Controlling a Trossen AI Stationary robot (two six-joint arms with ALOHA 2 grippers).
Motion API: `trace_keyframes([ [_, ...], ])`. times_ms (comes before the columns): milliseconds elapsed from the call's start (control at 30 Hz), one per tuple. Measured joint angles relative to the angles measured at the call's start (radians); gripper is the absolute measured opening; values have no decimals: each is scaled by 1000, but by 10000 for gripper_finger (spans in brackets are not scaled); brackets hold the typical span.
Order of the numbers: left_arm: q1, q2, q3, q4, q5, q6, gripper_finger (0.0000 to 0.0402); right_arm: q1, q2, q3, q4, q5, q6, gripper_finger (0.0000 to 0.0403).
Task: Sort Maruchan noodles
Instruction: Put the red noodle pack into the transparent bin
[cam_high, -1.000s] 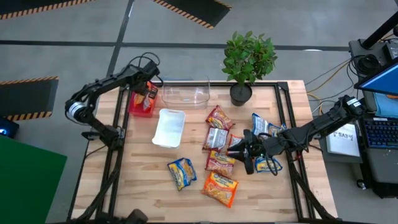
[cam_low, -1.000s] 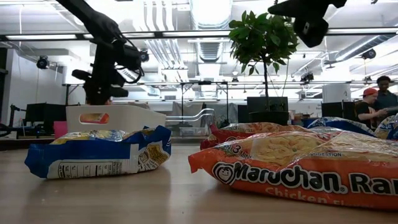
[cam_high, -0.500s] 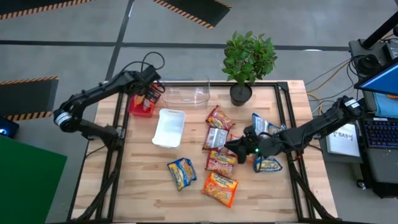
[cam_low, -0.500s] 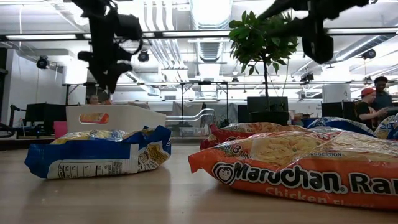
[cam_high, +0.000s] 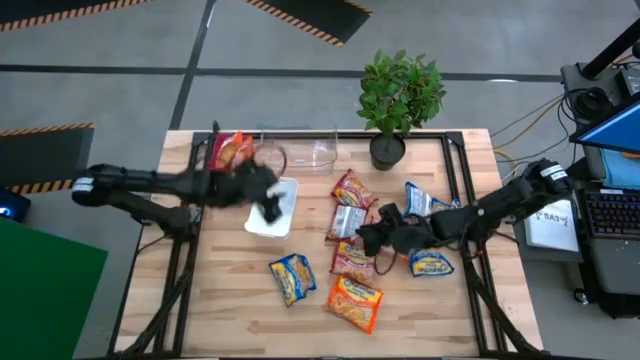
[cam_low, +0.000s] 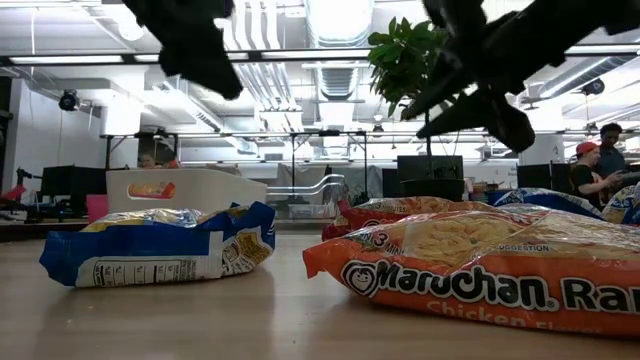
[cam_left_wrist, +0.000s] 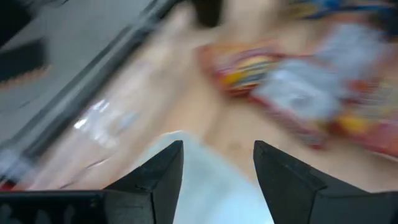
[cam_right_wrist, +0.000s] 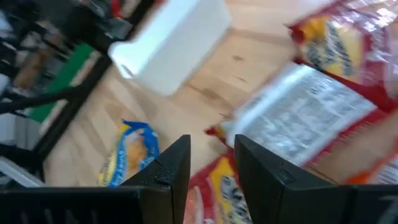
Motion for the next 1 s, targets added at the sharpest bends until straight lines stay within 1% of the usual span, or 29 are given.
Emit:
trace_keyframes([
  [100,-99,-11,-30,108,1,-22,175,-68,-22,36,-147,-64,47,114],
  [200,-156,-22,-30,143,-6,-61,173,-132,-26,64,-274,-103,31,114],
  [300,-194,-27,-30,167,-8,-50,173,-178,-31,93,-326,-118,-76,114],
  [433,-197,-25,-30,213,-18,-69,173,-239,-18,95,-353,-110,-84,125],
  [500,-197,-16,-30,218,-20,-69,173,-284,-7,95,-353,-105,-104,142],
  [600,-198,-13,-25,215,-19,-30,169,-335,11,95,-352,-102,-181,174],
  [700,-193,-13,4,215,-19,-32,164,-371,37,95,-343,-124,-185,212],
  [767,-192,-13,24,217,-22,-64,161,-387,57,95,-348,-135,-186,237],
  [833,-192,-13,38,219,-31,-111,158,-397,85,95,-336,-107,-202,259],
  [900,-195,-13,46,220,-31,-128,154,-410,120,95,-294,-62,-262,279],
  [1000,-205,-13,61,220,-30,-135,147,-426,173,95,-222,-51,-353,299],
])
